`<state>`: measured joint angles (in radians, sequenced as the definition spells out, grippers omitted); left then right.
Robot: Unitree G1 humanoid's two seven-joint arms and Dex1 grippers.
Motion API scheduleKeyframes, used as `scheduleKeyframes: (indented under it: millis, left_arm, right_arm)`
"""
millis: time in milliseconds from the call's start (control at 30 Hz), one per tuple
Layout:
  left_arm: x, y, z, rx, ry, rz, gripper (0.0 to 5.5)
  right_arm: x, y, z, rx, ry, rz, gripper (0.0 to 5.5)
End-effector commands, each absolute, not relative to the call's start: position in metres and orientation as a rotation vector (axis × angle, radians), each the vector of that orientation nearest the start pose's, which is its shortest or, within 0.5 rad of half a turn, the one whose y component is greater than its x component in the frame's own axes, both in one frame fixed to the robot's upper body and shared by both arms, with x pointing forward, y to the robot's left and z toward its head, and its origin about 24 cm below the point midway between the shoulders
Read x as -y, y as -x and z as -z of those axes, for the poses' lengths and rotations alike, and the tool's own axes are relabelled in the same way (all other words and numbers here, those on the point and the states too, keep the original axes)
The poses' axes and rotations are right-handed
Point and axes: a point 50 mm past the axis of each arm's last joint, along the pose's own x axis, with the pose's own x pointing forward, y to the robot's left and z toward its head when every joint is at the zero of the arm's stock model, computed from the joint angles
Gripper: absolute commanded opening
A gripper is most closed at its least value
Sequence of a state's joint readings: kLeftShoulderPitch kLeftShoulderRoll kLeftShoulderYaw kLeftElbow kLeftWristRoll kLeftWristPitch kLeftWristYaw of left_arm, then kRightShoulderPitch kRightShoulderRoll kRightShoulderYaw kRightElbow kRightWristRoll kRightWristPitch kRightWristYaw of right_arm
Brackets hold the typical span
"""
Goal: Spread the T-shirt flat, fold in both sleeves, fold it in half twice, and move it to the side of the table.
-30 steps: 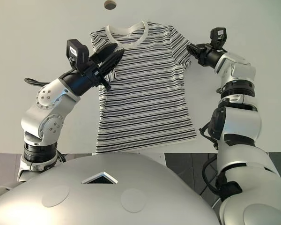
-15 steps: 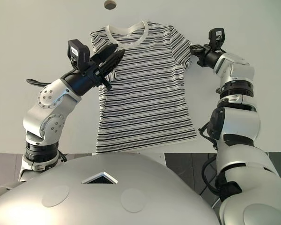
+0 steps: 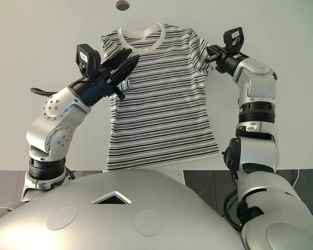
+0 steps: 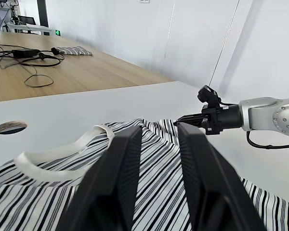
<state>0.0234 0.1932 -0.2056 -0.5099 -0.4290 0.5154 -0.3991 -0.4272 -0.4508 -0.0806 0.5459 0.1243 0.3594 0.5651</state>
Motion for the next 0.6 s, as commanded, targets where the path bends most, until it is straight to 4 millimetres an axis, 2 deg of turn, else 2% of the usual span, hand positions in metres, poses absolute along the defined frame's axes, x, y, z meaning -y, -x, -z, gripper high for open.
scheduleKeyframes:
  millis: [33,167,367,600]
  left_arm:
    - [-0.09,-0.218,-0.102,-0.069,0.209,0.785,1.38]
    - [-0.089,-0.217,-0.102,-0.07,0.215,0.784,1.38]
    - [-0.086,-0.215,-0.101,-0.072,0.227,0.79,1.38]
    - [-0.084,-0.214,-0.101,-0.073,0.234,0.797,1.38]
  right_arm:
    - [0.234,-0.315,-0.046,-0.408,0.203,-0.303,0.02]
    - [0.216,-0.312,-0.055,-0.351,0.242,-0.325,0.02]
    - [0.175,-0.298,-0.065,-0.265,0.326,-0.402,0.02]
    - [0.144,-0.285,-0.052,-0.287,0.455,-0.52,0.02]
